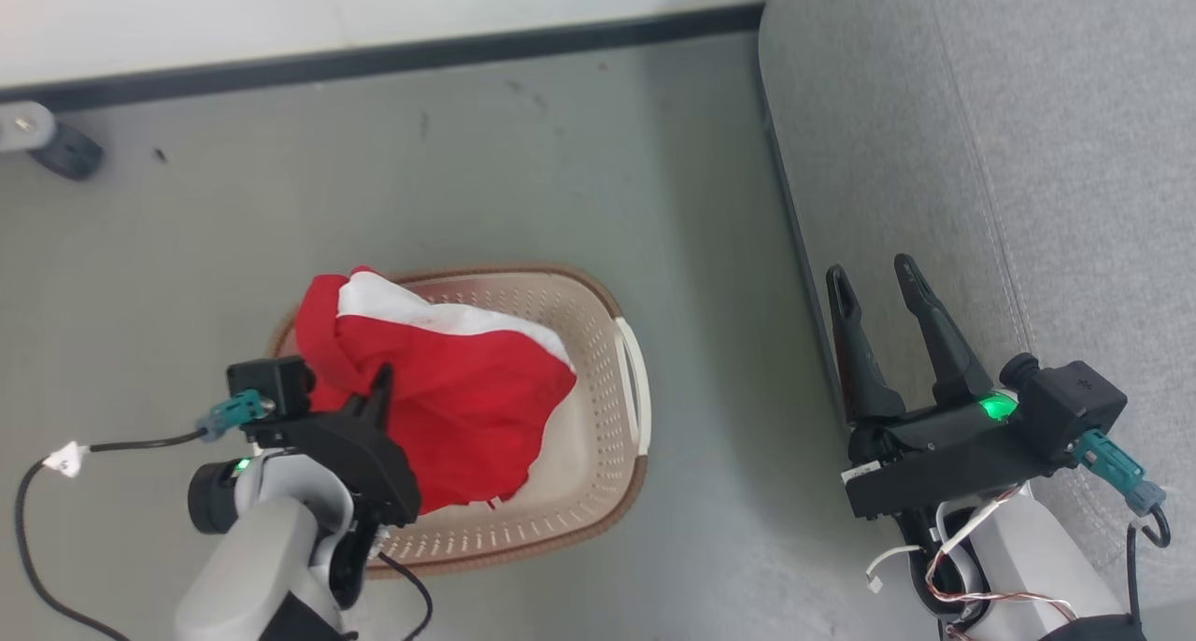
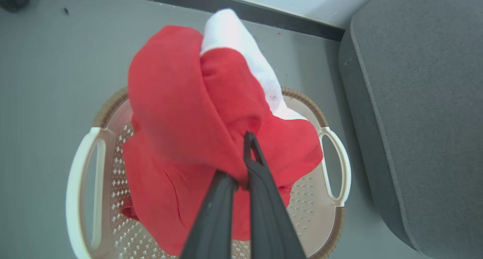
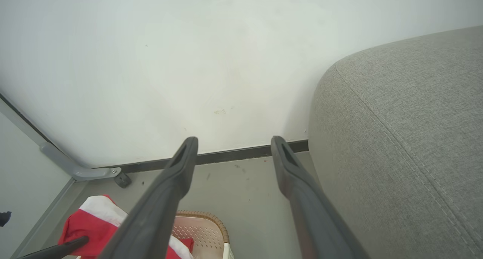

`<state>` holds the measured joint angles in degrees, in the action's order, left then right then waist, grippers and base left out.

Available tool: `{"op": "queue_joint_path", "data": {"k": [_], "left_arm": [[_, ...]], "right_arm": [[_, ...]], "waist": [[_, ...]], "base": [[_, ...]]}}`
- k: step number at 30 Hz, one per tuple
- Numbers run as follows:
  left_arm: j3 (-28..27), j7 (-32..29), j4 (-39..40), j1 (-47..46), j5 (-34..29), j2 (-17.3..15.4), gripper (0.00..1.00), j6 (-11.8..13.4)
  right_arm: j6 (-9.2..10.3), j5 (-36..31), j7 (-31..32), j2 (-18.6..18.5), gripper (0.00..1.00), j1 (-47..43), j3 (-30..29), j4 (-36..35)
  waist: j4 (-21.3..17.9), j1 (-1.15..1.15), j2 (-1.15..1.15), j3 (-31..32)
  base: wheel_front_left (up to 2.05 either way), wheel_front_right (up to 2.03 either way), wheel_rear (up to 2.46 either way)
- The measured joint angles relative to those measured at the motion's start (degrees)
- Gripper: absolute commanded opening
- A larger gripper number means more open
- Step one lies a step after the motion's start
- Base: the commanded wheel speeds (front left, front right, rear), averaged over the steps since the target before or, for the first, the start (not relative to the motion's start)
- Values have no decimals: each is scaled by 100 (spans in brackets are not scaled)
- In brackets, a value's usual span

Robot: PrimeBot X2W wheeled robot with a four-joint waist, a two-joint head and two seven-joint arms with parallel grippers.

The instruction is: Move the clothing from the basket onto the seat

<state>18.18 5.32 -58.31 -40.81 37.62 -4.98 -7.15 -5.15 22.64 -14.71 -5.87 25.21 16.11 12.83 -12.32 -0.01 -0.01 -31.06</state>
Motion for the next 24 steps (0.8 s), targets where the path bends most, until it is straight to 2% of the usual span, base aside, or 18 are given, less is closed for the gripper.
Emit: {"op": "queue_joint_path", "data": {"k": [15, 24], "left_arm": [[883, 541, 1672, 671, 140, -148, 0, 0], [1205, 638, 2789, 1089, 447, -307, 0, 0]], "right_arm": [[-124, 199, 0, -134, 100, -402, -76, 428], [-176, 286, 0, -175, 100, -910, 174, 584]], "waist": [[478, 0, 0, 1282], [748, 0, -1, 2139]], "base": [[0, 0, 0], [0, 0, 0]]}}
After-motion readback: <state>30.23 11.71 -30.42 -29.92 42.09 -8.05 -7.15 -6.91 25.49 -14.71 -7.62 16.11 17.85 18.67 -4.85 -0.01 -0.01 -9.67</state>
